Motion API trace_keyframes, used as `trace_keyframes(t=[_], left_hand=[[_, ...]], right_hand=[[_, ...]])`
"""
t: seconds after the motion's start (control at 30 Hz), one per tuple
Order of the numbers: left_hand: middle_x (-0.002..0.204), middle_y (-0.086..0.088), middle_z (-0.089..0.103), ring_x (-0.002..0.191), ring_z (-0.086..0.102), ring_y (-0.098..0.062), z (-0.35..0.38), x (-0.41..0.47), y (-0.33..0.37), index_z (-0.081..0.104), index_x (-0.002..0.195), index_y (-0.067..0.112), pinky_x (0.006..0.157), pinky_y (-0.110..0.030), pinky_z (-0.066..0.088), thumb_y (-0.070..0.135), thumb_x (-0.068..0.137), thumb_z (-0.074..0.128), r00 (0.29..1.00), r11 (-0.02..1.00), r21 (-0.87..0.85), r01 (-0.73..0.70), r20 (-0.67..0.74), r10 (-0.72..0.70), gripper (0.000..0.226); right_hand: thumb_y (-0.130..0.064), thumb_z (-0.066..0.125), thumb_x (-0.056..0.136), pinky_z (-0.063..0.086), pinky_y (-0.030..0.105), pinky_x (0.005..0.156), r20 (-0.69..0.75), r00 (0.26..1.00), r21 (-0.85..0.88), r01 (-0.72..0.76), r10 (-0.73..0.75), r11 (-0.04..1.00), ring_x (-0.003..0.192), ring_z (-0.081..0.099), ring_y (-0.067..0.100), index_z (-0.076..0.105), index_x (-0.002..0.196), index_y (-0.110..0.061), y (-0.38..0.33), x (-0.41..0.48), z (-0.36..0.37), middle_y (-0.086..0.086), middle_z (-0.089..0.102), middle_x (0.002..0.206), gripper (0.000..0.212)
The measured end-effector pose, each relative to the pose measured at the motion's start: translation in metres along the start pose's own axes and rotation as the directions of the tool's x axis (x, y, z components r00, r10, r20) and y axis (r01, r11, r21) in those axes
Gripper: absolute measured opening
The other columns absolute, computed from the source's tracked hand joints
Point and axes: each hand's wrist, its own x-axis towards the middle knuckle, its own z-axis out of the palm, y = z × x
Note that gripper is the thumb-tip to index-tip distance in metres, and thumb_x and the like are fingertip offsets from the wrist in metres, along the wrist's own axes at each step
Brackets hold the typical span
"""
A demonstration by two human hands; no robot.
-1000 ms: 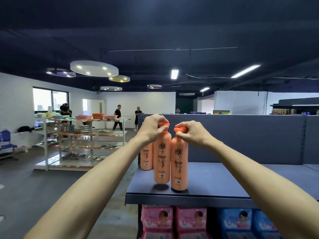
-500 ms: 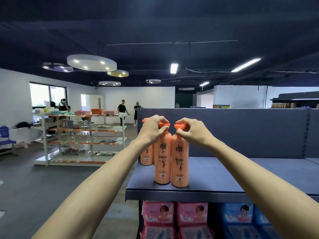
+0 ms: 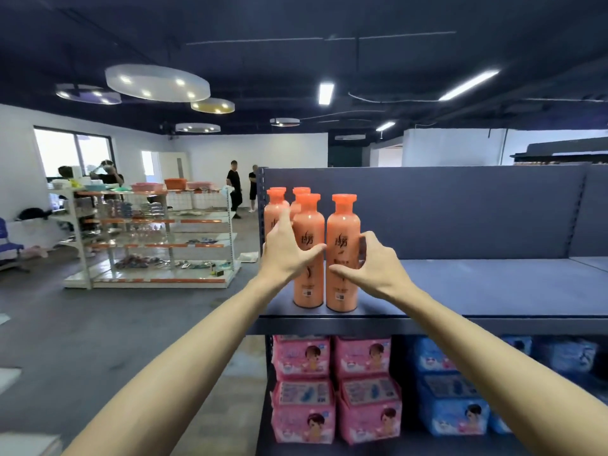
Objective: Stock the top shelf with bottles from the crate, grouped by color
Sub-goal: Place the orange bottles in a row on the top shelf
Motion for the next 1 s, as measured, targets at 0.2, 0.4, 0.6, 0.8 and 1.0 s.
trace_keyframes(t=[0.2, 0.4, 0.6, 0.8, 1.0], left_hand=[[0.092, 0.006, 0.067, 0.093, 0.064, -0.018, 0.01, -0.029, -0.025, 0.061, 0.096, 0.021, 0.08, -0.032, 0.052, 0.056, 0.064, 0.081, 0.967, 0.976, 0.11, 0.186, 0.153, -0.202, 0.052], [0.108, -0.006, 0.065, 0.101, 0.061, -0.025, 0.014, -0.023, -0.032, 0.056, 0.106, 0.012, 0.087, -0.04, 0.053, 0.056, 0.072, 0.076, 0.962, 0.967, 0.22, 0.131, 0.208, -0.177, 0.059], [0.104, -0.011, 0.065, 0.098, 0.062, -0.029, 0.01, -0.015, -0.039, 0.055, 0.102, 0.01, 0.082, -0.04, 0.053, 0.053, 0.075, 0.074, 0.959, 0.951, 0.268, 0.153, 0.192, -0.209, 0.054], [0.109, -0.01, 0.067, 0.102, 0.062, -0.028, 0.005, -0.004, -0.05, 0.059, 0.111, 0.009, 0.083, -0.038, 0.052, 0.047, 0.078, 0.075, 0.95, 0.934, 0.291, 0.207, 0.17, -0.263, 0.053], [0.111, -0.012, 0.067, 0.103, 0.062, -0.029, -0.001, 0.01, -0.069, 0.058, 0.112, 0.008, 0.084, -0.038, 0.053, 0.044, 0.078, 0.076, 0.935, 0.923, 0.292, 0.252, 0.171, -0.309, 0.052]], right_hand=[[-0.055, 0.081, 0.068, 0.046, 0.017, 0.065, -0.051, 0.996, 0.049, -0.067, 0.069, 0.997, 0.086, 0.062, 0.006, 0.059, 0.101, -0.024, 0.003, -0.009, 0.014, -0.014, 0.064, 0.092, 0.05], [-0.05, 0.07, 0.082, 0.051, 0.033, 0.07, 0.044, 0.995, -0.108, -0.09, 0.095, 0.99, 0.09, 0.061, 0.02, 0.055, 0.1, -0.014, -0.004, 0.002, 0.018, 0.0, 0.065, 0.096, 0.043], [-0.043, 0.066, 0.091, 0.052, 0.039, 0.079, 0.104, 0.989, -0.089, -0.093, 0.102, 0.992, 0.099, 0.061, 0.028, 0.048, 0.108, -0.01, -0.01, 0.01, 0.028, 0.01, 0.063, 0.11, 0.042], [-0.039, 0.063, 0.094, 0.052, 0.045, 0.086, 0.136, 0.986, -0.054, -0.091, 0.098, 0.994, 0.104, 0.06, 0.032, 0.046, 0.113, -0.007, -0.018, 0.025, 0.047, 0.013, 0.062, 0.115, 0.041], [-0.036, 0.063, 0.094, 0.051, 0.045, 0.087, 0.14, 0.982, -0.037, -0.124, 0.128, 0.992, 0.106, 0.06, 0.033, 0.045, 0.116, -0.006, -0.029, 0.04, 0.066, 0.015, 0.06, 0.119, 0.041]])
